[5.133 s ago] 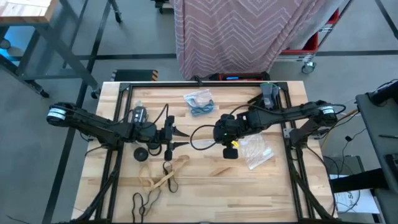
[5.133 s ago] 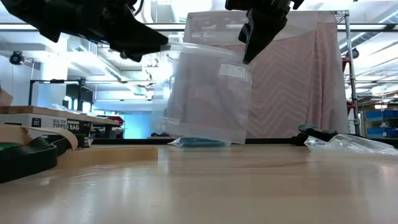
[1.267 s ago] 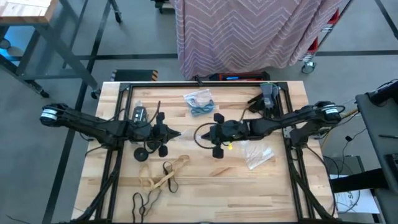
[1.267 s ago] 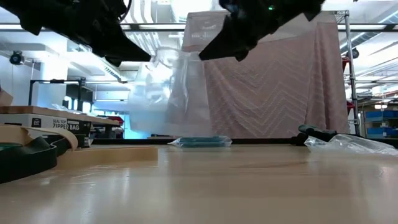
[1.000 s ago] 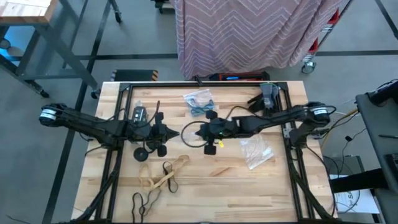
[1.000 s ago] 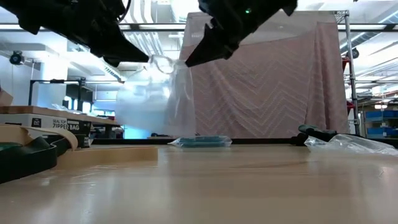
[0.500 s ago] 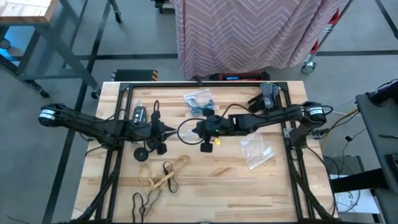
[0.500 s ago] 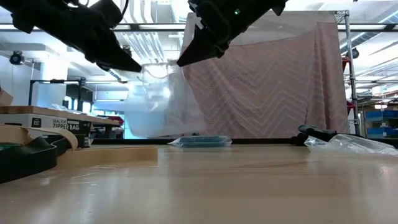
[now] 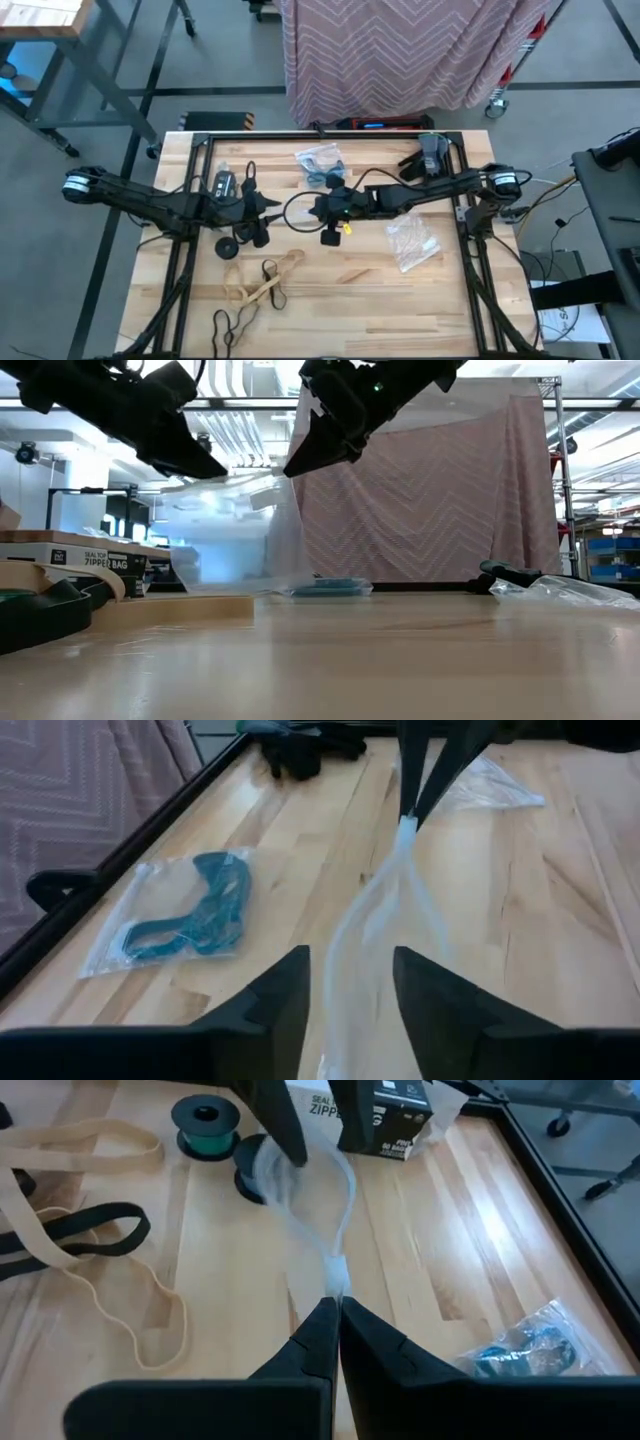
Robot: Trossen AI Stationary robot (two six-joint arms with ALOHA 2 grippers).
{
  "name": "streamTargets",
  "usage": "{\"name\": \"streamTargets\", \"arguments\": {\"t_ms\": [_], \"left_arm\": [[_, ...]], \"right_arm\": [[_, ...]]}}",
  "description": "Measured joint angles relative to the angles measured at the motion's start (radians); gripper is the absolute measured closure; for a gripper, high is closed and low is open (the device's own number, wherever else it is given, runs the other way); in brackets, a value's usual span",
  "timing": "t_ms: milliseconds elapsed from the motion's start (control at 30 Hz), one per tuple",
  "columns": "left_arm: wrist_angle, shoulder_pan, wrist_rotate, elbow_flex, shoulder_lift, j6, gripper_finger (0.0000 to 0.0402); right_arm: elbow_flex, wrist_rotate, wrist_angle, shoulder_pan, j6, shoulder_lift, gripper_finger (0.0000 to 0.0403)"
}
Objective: Sort rubber bands
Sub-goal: Open the transparent zip bag
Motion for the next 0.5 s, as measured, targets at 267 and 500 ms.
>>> {"name": "streamTargets", "arguments": {"t_ms": [267,500], "left_arm": [[-0.022,0.0,0.0,0.057,-0.025,0.061,0.0225],[-0.066,0.0,0.011,0.093,0.019,0.066,0.0217]], "right_arm": [[0.0,0.001,-0.003,0.0,0.007,-0.001,0.0403],[0.006,0.0,-0.007,0.0,0.0,-0.002,0.0403]]}}
